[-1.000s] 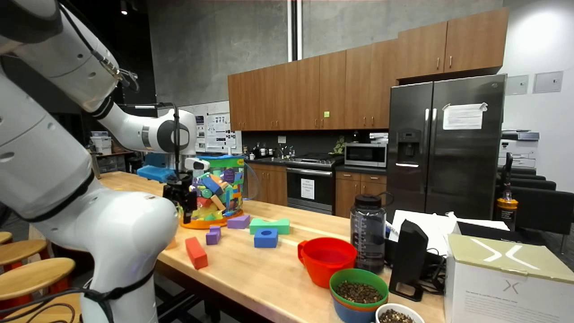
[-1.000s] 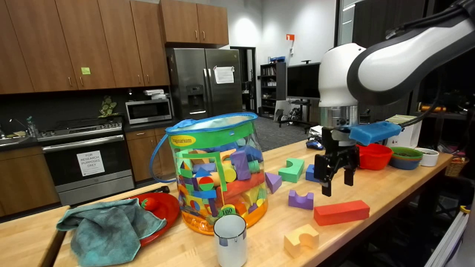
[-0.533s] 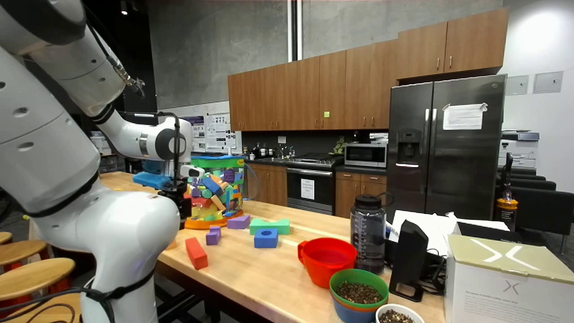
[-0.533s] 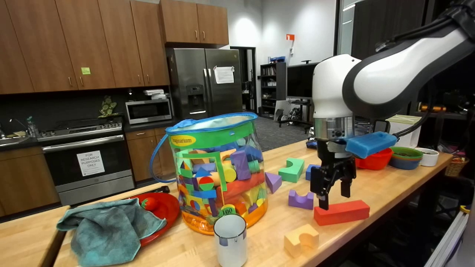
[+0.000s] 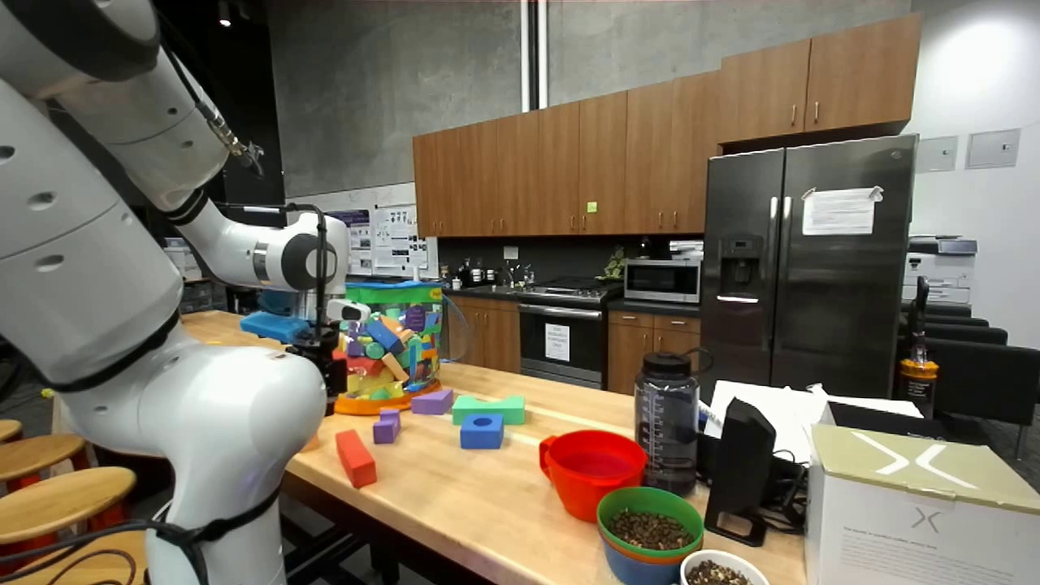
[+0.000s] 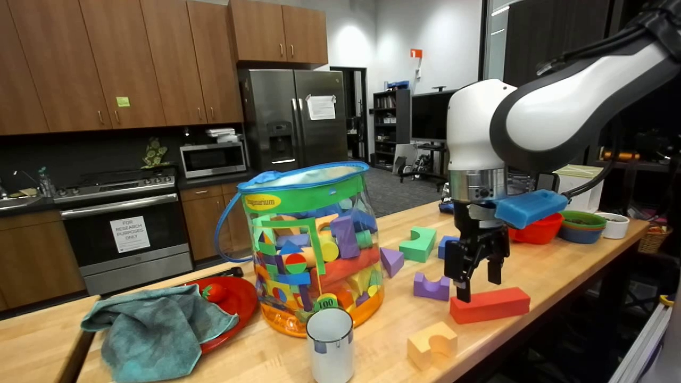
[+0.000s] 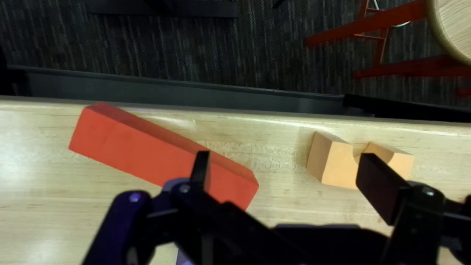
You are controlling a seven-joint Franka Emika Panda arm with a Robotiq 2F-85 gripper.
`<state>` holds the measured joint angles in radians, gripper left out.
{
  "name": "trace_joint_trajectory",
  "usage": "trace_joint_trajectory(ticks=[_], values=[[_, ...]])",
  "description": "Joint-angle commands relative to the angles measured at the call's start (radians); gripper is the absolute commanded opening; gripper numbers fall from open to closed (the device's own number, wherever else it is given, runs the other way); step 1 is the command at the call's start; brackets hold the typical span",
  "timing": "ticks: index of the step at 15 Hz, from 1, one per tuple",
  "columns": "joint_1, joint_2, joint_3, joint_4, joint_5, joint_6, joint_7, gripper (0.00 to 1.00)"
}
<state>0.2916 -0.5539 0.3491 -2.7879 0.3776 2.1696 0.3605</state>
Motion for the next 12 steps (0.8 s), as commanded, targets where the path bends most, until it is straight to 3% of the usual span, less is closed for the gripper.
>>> trace_joint_trajectory(ticks=[1,6,12], values=[[0.020,0.009,-0.019,0.002,-0.036,0.026,-0.076,1.00],[0.061,0.034,-0.066,0.002,-0.064,0.130,-0.318,1.00],[0.063,0.072,-0.095,0.003,-0.109,0.142,-0.423,1.00]])
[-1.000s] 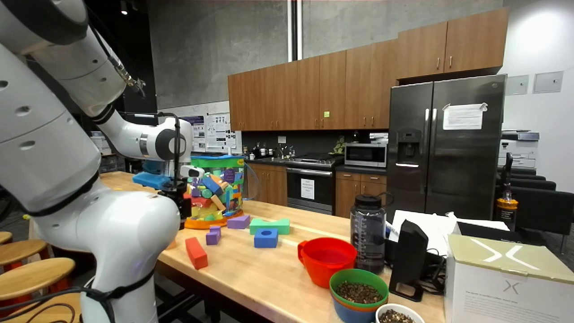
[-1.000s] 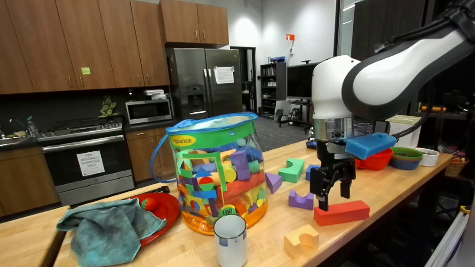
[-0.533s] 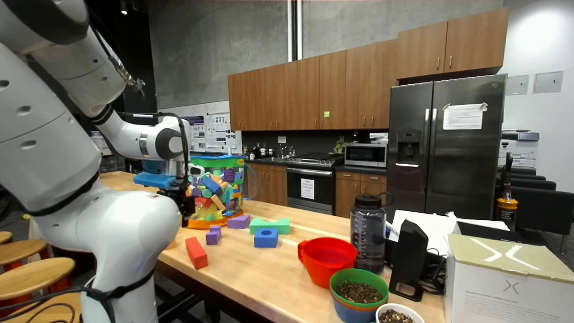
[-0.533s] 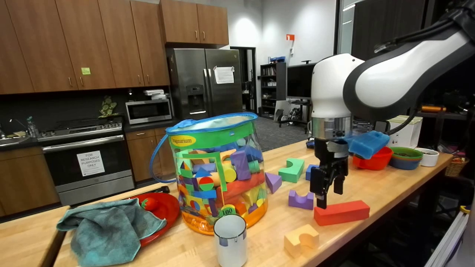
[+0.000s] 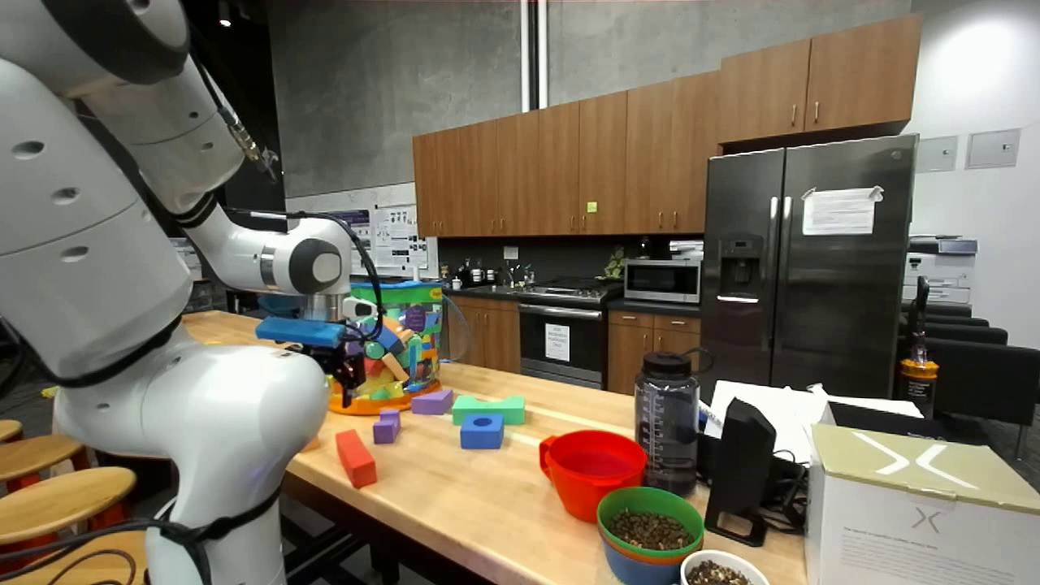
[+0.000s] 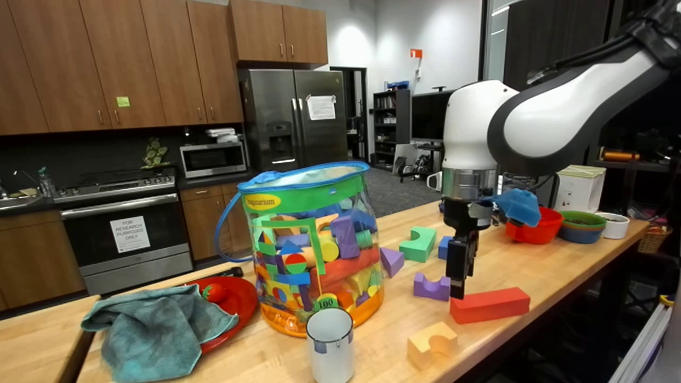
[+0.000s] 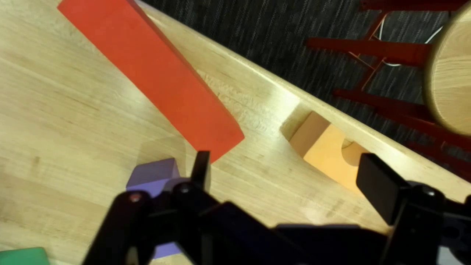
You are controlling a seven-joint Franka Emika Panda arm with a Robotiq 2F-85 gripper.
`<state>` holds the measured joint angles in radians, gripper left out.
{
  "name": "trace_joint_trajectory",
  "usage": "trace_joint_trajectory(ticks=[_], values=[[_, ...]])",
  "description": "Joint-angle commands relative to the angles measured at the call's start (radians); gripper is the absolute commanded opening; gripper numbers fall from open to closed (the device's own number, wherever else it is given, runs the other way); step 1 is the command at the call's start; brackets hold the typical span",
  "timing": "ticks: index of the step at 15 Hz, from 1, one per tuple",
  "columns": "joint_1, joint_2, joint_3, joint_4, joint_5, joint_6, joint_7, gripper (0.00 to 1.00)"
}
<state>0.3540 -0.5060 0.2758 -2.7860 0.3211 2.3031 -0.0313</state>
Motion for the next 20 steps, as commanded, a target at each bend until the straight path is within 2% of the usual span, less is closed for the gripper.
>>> trace_joint_trajectory(ticks=[1,5,17,20], values=[[-0.013,0.031,-0.017,0.001,-0.091,0.005,-0.027,1.00],[-0.043,0.048,-0.016,0.001,-0.205,0.007,-0.006,1.00],[-0.041,0.105,-0.004,0.001,-0.198,0.018,0.063,1.00],[-0.046,0.126,0.012,0.002,-0.200,0.062,0.120,1.00]])
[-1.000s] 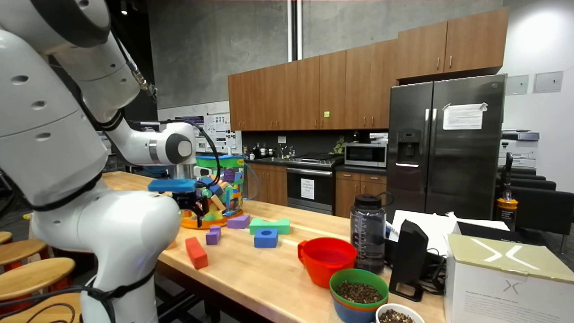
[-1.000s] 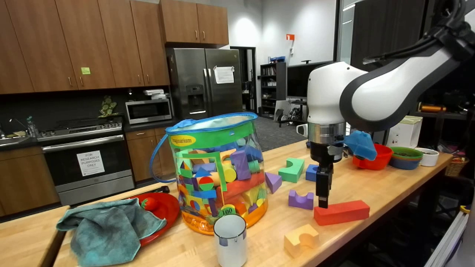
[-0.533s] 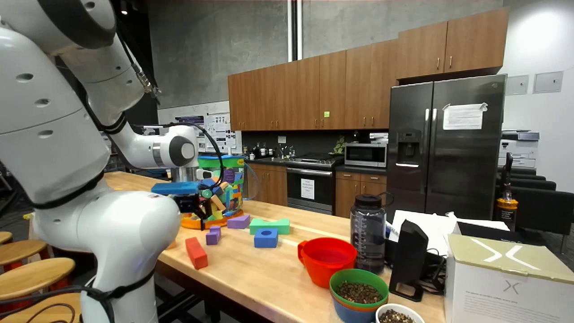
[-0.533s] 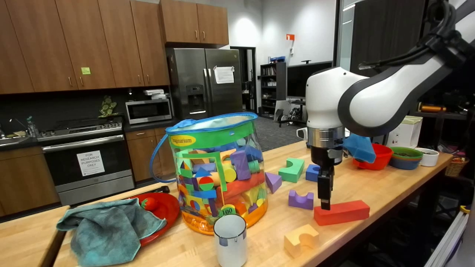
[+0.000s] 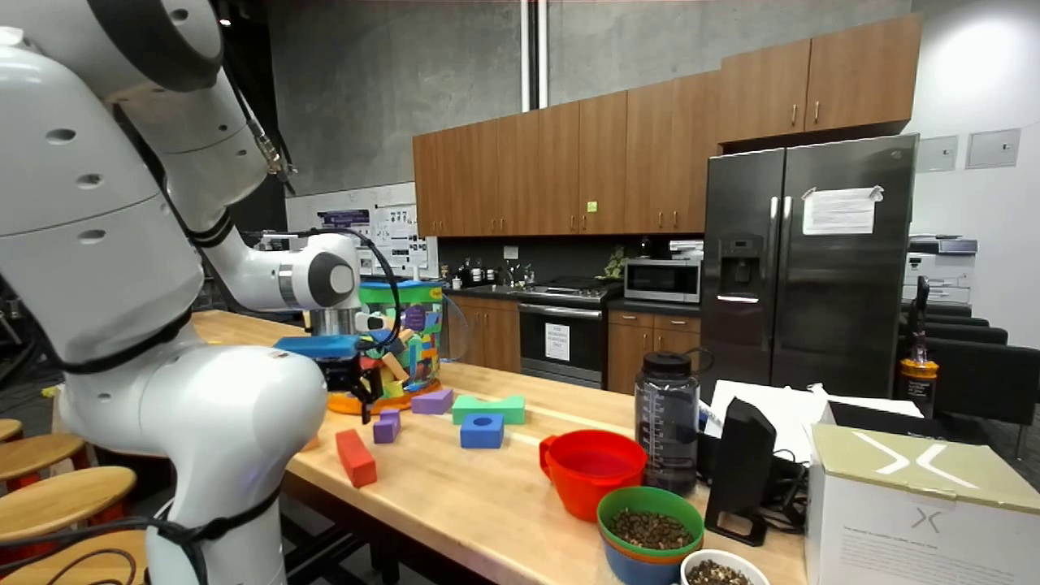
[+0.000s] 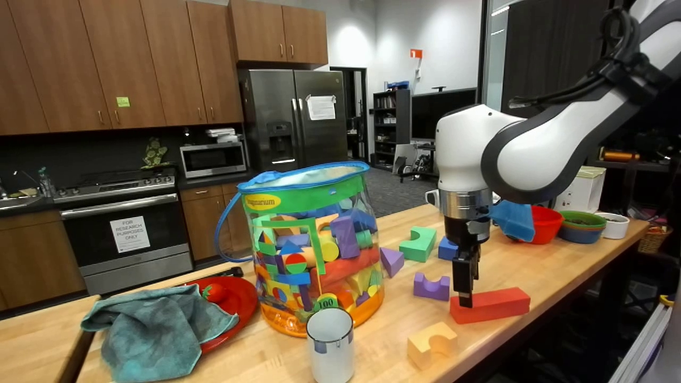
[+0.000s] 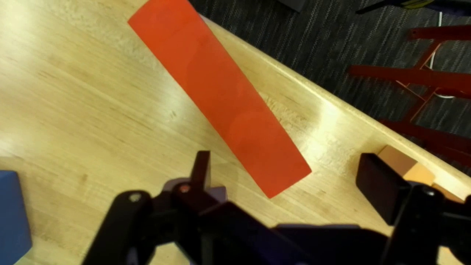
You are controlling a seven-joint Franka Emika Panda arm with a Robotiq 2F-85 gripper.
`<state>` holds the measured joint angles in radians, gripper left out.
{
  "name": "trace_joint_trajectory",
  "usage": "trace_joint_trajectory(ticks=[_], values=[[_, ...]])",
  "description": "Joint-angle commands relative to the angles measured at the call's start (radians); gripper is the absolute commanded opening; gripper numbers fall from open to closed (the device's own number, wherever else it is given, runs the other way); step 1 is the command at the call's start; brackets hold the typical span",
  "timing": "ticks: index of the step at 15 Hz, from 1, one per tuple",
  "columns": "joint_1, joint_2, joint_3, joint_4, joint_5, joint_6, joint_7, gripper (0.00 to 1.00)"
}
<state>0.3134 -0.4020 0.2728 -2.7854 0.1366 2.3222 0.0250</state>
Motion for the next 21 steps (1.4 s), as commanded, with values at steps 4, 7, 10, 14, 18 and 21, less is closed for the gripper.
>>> trace_joint_trajectory(ticks=[4,7,10,14,18,21], values=[[-0.010,0.067,0.052,0.000,-0.031,0.126,0.151,1.00],[-0.011,0.095,0.069,0.000,-0.039,0.155,0.187,1.00],[-0.019,0.106,0.075,0.001,-0.081,0.137,0.201,1.00],[-0.043,0.099,0.075,0.001,-0.166,0.112,0.234,1.00],[-0.054,0.096,0.071,0.002,-0.193,0.074,0.264,1.00],[-0.039,0.096,0.069,0.002,-0.159,0.028,0.278,1.00]])
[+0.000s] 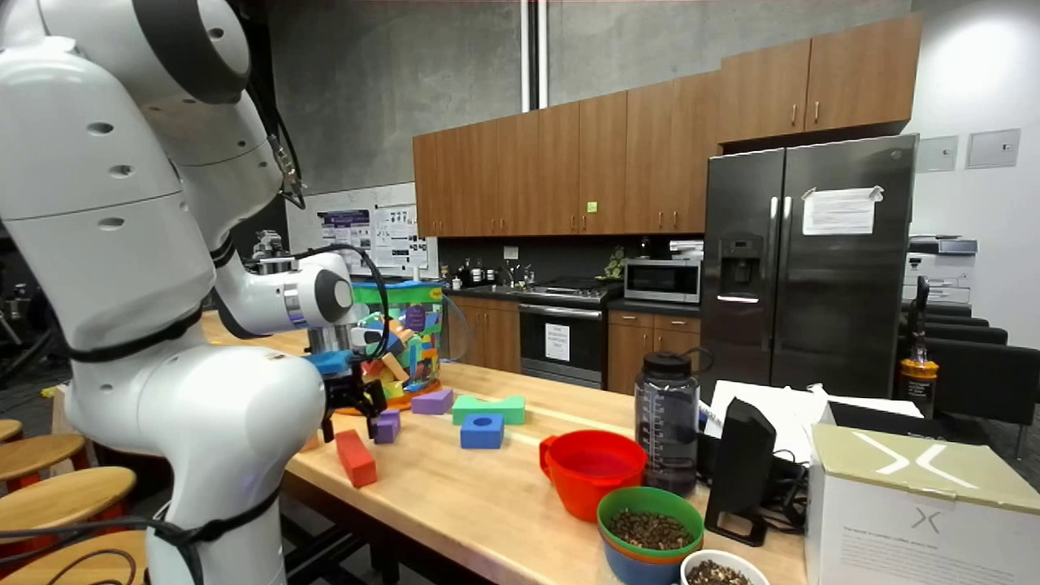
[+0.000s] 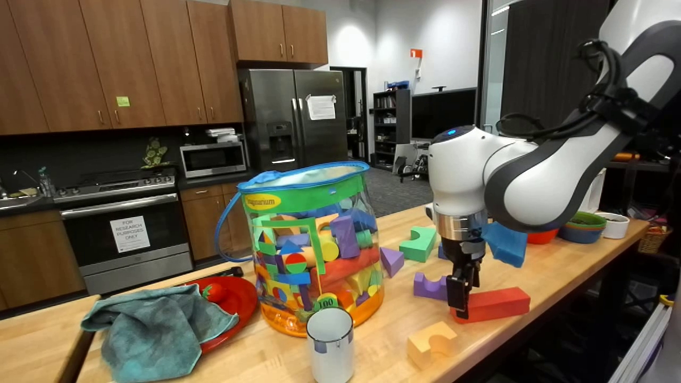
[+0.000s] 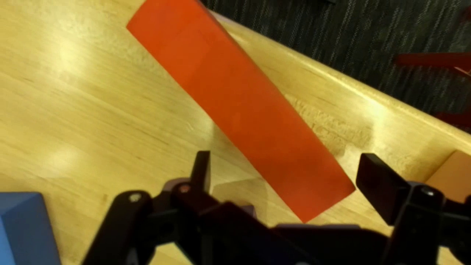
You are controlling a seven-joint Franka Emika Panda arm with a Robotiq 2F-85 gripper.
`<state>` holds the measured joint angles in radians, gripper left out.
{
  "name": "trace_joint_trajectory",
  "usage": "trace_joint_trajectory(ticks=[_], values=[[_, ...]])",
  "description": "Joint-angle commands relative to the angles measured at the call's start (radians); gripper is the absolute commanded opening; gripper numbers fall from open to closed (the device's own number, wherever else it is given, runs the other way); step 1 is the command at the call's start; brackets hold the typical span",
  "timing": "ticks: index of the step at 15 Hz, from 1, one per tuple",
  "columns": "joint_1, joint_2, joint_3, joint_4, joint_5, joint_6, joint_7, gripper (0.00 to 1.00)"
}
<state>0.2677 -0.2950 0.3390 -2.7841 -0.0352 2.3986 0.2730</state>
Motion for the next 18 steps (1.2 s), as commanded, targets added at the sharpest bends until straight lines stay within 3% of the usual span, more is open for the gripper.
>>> trace_joint_trajectory(ticks=[1,6,11,13,18], values=[[0.010,-0.010,0.003,0.001,0.019,-0.061,0.038,1.00],[0.026,-0.008,0.007,0.001,0.069,-0.110,0.080,1.00],[0.044,0.010,0.024,0.002,0.140,-0.084,0.141,1.00],[0.048,0.013,0.033,0.003,0.155,-0.067,0.161,0.74],[0.045,0.025,0.057,0.004,0.143,-0.029,0.202,0.37]])
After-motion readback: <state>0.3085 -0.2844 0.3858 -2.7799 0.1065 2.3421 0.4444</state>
